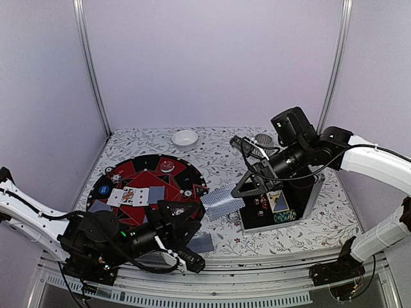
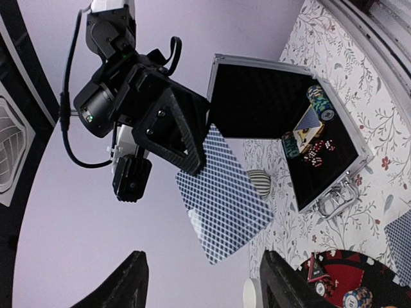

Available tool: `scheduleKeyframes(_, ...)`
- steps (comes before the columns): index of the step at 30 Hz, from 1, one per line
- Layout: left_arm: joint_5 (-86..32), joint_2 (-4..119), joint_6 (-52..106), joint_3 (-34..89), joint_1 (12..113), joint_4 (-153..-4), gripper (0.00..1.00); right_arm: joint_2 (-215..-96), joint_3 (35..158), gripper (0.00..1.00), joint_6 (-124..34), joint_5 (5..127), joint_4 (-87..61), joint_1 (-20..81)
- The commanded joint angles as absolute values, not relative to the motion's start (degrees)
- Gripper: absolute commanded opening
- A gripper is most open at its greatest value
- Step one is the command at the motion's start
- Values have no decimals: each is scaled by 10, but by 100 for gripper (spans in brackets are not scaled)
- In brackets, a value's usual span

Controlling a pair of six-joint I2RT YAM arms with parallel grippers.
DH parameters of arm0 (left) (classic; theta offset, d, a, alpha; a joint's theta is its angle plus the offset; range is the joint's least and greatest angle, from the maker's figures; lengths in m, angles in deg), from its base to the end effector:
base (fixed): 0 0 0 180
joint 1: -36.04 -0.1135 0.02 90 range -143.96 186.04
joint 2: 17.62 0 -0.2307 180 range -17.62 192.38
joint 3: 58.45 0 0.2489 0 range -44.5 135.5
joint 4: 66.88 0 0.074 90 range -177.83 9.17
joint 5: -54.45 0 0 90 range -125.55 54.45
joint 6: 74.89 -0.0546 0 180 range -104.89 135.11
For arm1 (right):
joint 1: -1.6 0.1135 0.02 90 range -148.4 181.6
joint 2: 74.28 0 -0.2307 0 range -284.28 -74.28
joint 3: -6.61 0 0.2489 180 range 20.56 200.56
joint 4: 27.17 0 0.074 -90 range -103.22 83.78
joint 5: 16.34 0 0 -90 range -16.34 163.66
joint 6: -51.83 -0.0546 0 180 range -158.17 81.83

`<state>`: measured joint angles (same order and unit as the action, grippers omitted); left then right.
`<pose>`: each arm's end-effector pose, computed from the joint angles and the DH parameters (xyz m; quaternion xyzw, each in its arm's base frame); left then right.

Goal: Distribute texas hold em gaming equipment
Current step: Pass from the right arm to the left

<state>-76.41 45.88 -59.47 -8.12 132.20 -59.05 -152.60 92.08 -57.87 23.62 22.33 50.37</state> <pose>0.0061 -0.2765 0.2525 0.6715 0.2902 0.1354 0.6682 0.1668 0.2539 0.2969 -0.3734 0.7595 0.5258 0.0850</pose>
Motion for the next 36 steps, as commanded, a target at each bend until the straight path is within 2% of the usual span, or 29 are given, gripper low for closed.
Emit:
scheduleKeyframes(1,-794,448,-657,-93,1331,-555,63,-1544,922,2,-589,208,200,527)
scheduleKeyframes(7,-792,462,-628,-83,1330,-610,64,-1556,927,2,-594,197,184,540)
scheduleKeyframes(12,-769,460,-591,-70,1330,-675,73,-1557,932,2,-596,200,181,544)
scheduleKeyframes(17,-770,471,-626,-71,1322,-626,71,-1561,932,2,-597,201,179,547)
scheduleKeyframes(23,-760,487,-645,-66,1304,-611,47,-1565,936,2,-595,196,175,555)
scheduleKeyframes(26,-758,488,-645,-63,1303,-612,29,-1563,932,2,-594,196,175,556)
scheduleKeyframes(29,-763,490,-642,-59,1302,-613,4,-1562,928,2,-592,195,174,556)
scheduleKeyframes(30,-765,491,-640,-58,1303,-613,0,-1562,927,2,-592,196,173,556)
scheduleKeyframes(32,-768,494,-632,-56,1303,-621,0,-1563,927,3,-590,201,173,556)
scheduleKeyframes(33,-771,498,-619,-50,1302,-632,0,-1563,927,8,-588,207,174,556)
scheduleKeyframes(34,-777,502,-598,-41,1302,-651,0,-1562,928,22,-587,217,175,556)
scheduleKeyframes(36,-795,514,-519,-3,1297,-718,0,-1556,929,58,-584,255,179,553)
